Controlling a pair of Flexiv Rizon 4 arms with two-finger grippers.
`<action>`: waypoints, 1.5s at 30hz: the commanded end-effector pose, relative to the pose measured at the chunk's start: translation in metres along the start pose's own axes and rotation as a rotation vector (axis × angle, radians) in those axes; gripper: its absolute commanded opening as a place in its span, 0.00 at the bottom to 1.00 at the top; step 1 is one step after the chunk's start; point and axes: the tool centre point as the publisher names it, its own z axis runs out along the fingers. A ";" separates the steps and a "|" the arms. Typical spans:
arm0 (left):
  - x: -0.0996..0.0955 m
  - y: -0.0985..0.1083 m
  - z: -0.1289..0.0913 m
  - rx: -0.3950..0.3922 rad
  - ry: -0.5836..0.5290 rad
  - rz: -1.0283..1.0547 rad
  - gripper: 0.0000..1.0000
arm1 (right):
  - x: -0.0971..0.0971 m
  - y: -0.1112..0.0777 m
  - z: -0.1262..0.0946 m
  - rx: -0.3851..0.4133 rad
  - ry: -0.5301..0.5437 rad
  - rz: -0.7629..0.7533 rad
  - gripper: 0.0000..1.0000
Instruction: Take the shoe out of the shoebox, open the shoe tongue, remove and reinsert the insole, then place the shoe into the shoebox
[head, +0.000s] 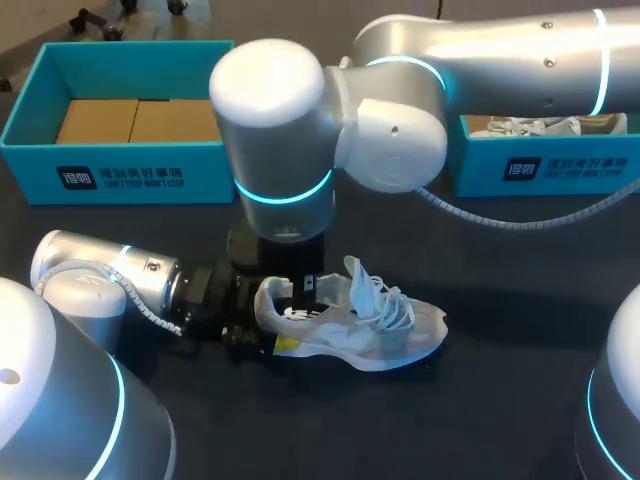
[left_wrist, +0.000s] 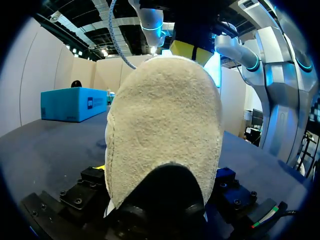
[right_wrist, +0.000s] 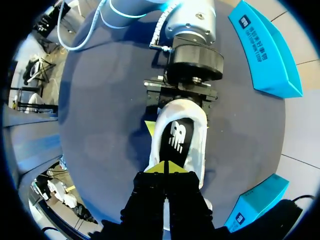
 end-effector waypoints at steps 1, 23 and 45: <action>0.000 0.002 0.001 -0.003 0.001 -0.001 0.00 | 0.002 0.008 -0.001 0.020 -0.006 0.002 0.00; 0.000 0.002 0.001 -0.003 0.001 -0.001 0.00 | -0.009 0.020 0.035 -0.028 -0.032 -0.004 0.00; 0.000 0.002 0.001 -0.003 0.001 -0.001 0.00 | -0.028 0.001 0.069 -0.017 -0.010 0.009 0.00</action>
